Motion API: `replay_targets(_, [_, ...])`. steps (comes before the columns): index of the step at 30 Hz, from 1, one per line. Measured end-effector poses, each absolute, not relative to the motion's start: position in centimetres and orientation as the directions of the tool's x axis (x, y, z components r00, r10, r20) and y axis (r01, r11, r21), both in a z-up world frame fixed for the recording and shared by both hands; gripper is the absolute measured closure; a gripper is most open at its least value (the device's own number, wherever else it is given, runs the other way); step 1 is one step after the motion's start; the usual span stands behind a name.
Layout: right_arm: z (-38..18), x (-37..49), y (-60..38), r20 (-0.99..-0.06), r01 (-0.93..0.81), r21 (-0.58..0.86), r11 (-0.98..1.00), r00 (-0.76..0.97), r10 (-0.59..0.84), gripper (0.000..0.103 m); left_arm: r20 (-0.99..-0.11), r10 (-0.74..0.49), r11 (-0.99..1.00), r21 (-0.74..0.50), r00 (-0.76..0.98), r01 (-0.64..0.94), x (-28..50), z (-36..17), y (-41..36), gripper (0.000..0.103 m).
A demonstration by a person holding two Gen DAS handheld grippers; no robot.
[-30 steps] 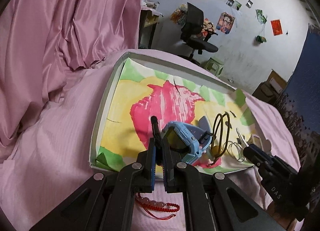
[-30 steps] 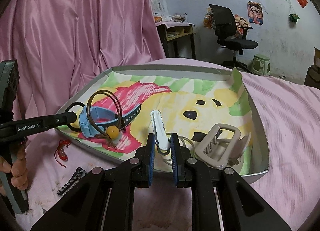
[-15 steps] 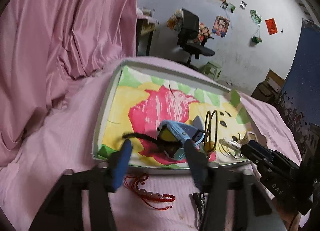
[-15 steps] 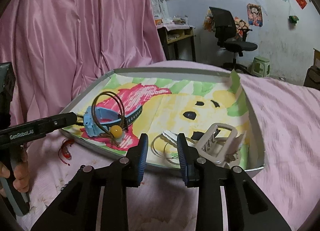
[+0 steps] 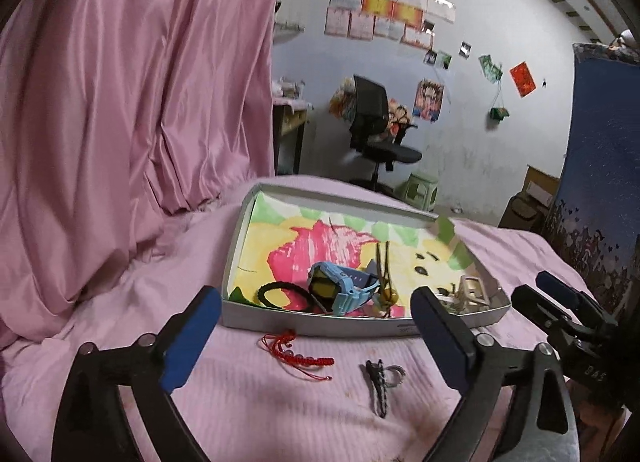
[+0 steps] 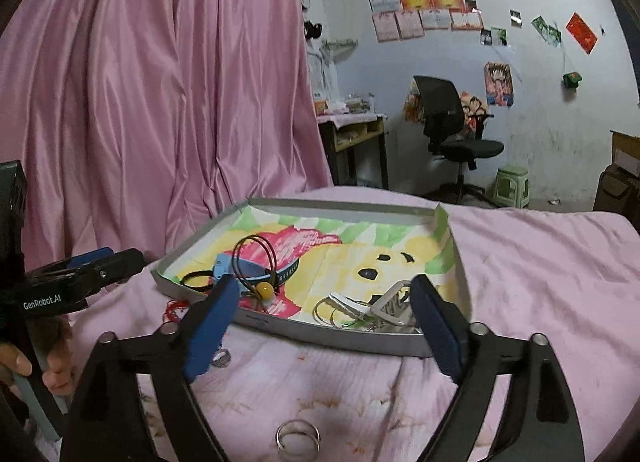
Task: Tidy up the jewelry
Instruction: 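Open both tools and withdraw them from the lid toward the remaining items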
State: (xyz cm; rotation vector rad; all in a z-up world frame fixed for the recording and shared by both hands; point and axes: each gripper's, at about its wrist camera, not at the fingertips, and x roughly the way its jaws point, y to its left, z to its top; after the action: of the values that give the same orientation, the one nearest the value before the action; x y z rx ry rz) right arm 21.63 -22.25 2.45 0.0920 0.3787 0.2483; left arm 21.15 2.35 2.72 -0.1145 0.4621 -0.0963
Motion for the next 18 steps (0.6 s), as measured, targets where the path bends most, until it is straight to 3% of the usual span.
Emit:
replay_targets(5, [3.3, 19.2, -23.2, -0.299, -0.221, 0.136, 0.966, 0.920, 0.253, 0.001, -0.392, -0.128, 0.988, -0.127, 0.911, 0.084, 19.0, 3.4, 1.9, 0.001])
replay_targets(18, [3.7, 15.3, -24.8, -0.292, -0.219, 0.101, 0.970, 0.926, 0.240, 0.001, -0.378, -0.144, 0.990, -0.055, 0.915, 0.133, 14.4, 3.3, 0.6, 0.000])
